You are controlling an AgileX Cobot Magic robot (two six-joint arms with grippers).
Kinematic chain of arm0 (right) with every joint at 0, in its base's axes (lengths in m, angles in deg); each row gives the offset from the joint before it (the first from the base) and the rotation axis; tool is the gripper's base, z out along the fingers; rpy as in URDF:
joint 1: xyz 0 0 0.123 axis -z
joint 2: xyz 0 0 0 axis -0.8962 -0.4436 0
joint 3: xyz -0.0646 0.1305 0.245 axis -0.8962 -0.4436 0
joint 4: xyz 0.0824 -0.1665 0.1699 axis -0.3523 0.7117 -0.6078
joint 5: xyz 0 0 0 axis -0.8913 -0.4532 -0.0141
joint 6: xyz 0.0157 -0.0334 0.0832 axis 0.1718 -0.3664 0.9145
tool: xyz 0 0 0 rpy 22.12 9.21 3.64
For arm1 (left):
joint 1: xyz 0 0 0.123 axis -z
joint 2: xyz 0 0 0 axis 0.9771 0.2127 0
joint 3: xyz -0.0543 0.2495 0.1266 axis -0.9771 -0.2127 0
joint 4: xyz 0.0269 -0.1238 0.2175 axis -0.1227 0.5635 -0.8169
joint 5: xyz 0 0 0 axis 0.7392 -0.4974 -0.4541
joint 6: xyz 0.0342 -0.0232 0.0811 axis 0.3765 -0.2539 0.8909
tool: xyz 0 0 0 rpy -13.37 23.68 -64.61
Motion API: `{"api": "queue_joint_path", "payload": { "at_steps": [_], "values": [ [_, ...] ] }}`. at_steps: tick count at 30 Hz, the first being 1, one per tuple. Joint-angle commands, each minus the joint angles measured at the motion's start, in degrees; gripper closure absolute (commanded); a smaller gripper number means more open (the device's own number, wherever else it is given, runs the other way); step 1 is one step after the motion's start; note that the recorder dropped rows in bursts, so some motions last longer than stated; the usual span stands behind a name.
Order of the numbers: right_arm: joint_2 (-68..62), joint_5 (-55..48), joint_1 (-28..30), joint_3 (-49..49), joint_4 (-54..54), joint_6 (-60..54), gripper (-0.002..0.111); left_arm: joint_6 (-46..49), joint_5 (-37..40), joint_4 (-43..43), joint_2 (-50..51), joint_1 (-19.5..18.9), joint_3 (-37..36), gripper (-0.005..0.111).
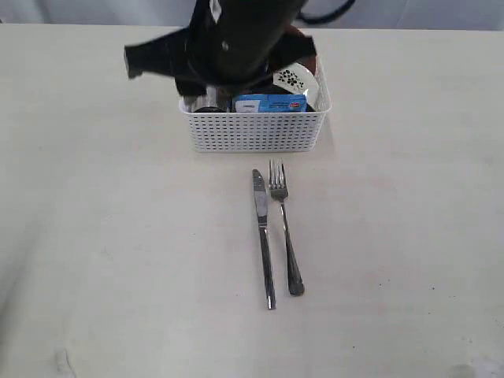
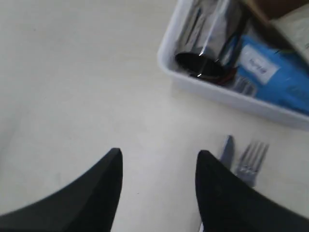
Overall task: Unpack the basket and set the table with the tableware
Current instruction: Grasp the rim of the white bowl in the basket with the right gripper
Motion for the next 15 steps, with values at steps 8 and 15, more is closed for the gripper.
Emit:
{"api": "queue_joint_path", "payload": {
  "at_steps": [8,15],
  "values": [
    [-12.71,-17.61,10.55,19.06,4.6,-16.27,0.062,-0.3,-0.57,0.02,0.17,0.16,-0.08,0.105],
    [-17.47,-17.61,10.55,19.06,9.92,-20.68,0.033,-0.3,-0.57,0.02,0.17,0.16,-0.08,0.105]
  ]
}}
